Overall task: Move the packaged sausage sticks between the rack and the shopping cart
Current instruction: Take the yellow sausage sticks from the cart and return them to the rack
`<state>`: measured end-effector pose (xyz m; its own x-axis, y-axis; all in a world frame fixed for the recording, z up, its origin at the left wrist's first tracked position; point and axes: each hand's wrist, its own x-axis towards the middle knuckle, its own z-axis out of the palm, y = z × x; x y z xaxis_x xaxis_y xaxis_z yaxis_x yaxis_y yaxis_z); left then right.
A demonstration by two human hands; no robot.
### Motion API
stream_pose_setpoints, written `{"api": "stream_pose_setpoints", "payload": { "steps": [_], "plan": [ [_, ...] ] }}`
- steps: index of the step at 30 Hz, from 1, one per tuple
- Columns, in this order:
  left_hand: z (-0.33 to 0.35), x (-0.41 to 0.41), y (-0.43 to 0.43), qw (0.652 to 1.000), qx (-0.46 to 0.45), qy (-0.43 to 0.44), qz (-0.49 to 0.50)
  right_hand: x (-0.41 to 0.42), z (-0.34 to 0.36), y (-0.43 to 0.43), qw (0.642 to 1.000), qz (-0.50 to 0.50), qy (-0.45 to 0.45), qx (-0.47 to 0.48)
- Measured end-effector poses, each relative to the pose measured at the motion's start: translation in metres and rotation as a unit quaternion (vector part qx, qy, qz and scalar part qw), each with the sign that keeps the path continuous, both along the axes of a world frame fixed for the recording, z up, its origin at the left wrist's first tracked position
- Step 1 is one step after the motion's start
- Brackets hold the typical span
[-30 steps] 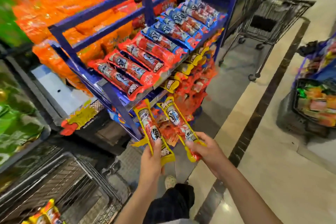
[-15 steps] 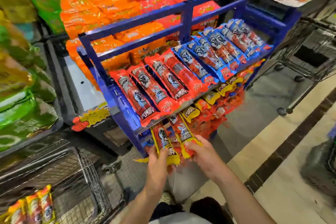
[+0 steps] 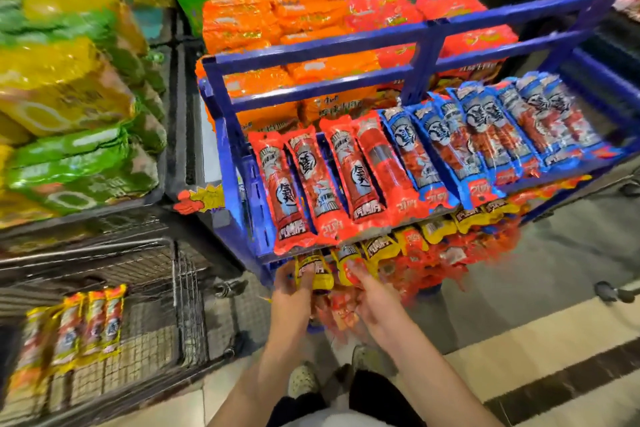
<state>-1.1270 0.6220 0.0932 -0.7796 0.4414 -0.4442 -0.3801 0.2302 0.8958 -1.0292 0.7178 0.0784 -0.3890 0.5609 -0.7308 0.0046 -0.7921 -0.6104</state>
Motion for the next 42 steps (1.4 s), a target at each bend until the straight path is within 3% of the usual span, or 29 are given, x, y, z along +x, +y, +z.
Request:
{"api": "stream_pose_setpoints", "payload": {
  "steps": [9,19,22,26,33,42],
  "plan": [
    [0.002,0.013,0.022,0.999,-0.02,-0.008,0.048,-0.011,-0.001,0.012,0.991,-0.034,0.063,-0.114],
    [-0.005,0.006,0.028,0.995,-0.041,-0.013,0.089,-0.009,0.005,0.026,0.989,0.016,0.084,-0.122],
    [-0.001,0.008,0.018,0.995,-0.048,-0.003,0.084,-0.006,0.003,0.028,0.99,0.054,0.071,-0.108],
    [0.003,0.008,-0.006,0.995,-0.067,-0.001,0.08,0.004,-0.003,0.019,0.977,0.198,0.055,-0.051],
    [-0.006,0.008,-0.095,0.985,-0.097,-0.038,0.139,-0.002,-0.017,-0.016,0.907,0.416,-0.06,0.036],
    [-0.031,0.038,-0.281,0.948,-0.253,-0.04,0.188,-0.066,-0.026,-0.127,0.739,0.654,-0.101,0.129]
  ]
}}
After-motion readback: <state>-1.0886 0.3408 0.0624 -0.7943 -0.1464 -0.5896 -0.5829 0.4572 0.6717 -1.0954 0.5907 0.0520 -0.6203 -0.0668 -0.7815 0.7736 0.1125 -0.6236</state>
